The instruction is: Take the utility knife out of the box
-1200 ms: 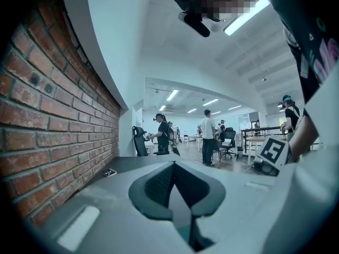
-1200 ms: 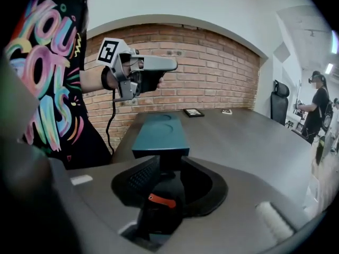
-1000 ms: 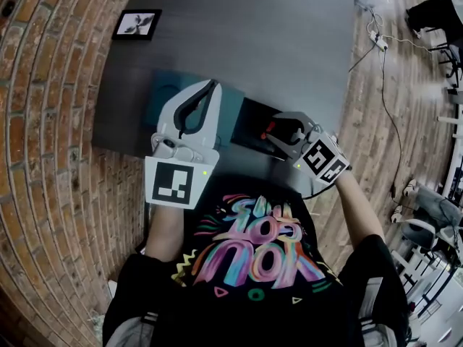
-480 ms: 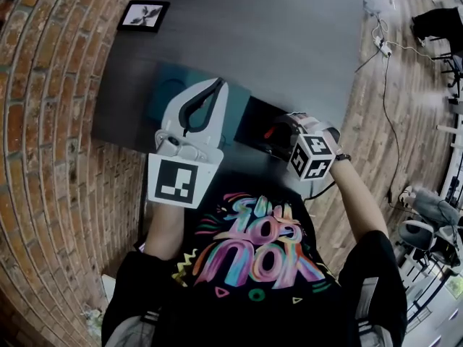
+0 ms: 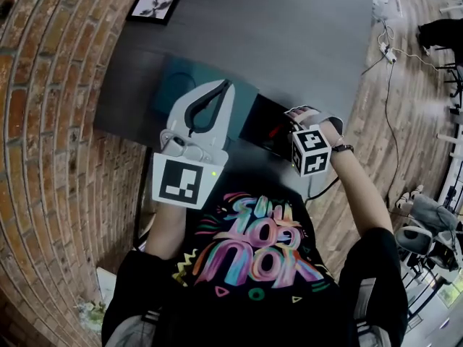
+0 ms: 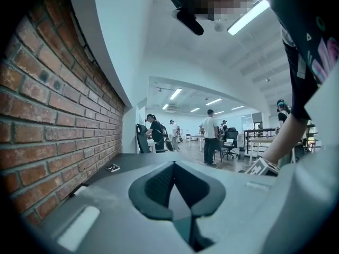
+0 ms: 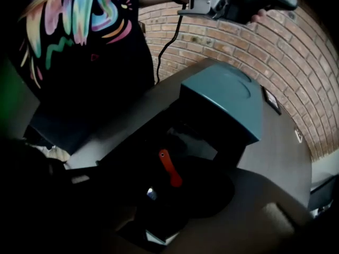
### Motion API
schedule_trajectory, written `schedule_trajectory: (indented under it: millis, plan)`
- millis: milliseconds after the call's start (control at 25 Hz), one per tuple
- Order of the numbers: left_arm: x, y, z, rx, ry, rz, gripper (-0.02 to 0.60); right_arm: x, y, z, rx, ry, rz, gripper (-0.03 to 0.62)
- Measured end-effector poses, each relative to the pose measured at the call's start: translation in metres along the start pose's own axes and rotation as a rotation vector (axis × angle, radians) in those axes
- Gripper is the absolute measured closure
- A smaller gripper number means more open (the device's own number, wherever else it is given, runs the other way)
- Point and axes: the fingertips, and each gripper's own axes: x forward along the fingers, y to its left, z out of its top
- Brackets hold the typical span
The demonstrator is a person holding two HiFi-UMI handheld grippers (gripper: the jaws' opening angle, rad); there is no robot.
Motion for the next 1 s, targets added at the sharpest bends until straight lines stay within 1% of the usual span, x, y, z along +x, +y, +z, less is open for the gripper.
schedule_trajectory:
  millis: [120, 240, 480, 600, 720, 920, 960, 1000]
  plan:
    - [-0.002, -0.002, -0.002, -0.008, 0.001, 0.001, 0.580, 0.004, 0.002, -0.006, -0.054, 0.050, 0.023, 0.427]
    - [-0.002, -0.003, -0.002, -0.014, -0.003, 0.000, 0.580, 0.009, 0.001, -0.009, -0.086, 0.080, 0.030, 0.428]
    - [-0.003, -0.008, -0.003, -0.029, -0.008, -0.008, 0.580, 0.014, 0.003, -0.009, -0.142, 0.127, 0.081, 0.457]
    - [-0.003, -0.011, -0.003, -0.035, -0.010, -0.010, 0.580, 0.015, 0.005, -0.009, -0.156, 0.138, 0.109, 0.470]
    - [-0.002, -0.012, -0.003, -0.039, -0.013, -0.009, 0.580, 0.015, 0.005, -0.009, -0.145, 0.138, 0.130, 0.474]
    - [-0.005, -0.011, -0.005, -0.045, -0.011, -0.004, 0.580, 0.016, 0.006, -0.008, -0.136, 0.131, 0.139, 0.479]
    - [-0.005, -0.011, -0.005, -0.045, -0.010, -0.004, 0.580, 0.015, 0.008, -0.009, -0.147, 0.131, 0.142, 0.493]
    - [-0.004, -0.011, -0.005, -0.045, -0.010, -0.005, 0.580, 0.015, 0.010, -0.010, -0.161, 0.132, 0.146, 0.523]
